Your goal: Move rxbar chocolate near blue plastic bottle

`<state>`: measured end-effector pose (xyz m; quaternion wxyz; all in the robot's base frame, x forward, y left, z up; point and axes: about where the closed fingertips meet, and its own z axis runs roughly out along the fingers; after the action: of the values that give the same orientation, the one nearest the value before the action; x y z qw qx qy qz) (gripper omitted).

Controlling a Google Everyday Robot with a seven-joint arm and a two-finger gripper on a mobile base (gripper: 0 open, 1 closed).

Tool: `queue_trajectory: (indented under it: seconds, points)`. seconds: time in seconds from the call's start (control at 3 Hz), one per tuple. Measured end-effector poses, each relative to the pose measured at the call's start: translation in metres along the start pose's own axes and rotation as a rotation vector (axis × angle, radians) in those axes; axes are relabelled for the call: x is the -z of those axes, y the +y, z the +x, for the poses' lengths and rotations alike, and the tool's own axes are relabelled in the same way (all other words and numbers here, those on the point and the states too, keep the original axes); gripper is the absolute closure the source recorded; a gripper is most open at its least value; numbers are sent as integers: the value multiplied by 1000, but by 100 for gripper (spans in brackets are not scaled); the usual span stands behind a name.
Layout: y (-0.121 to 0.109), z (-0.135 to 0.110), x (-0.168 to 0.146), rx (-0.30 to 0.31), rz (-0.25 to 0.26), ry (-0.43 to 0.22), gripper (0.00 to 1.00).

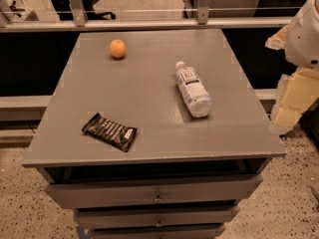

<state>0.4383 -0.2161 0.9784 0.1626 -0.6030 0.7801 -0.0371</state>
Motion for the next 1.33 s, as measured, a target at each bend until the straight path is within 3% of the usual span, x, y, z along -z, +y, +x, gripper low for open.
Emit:
queue_trajectory:
  seconds: [0.33,0.67,1.33]
  points:
    - [0,0,0,0,0,0,0]
    - [1,-44,-19,17,-11,-61,0]
    - [18,-175,-103,27,-78,-169,0]
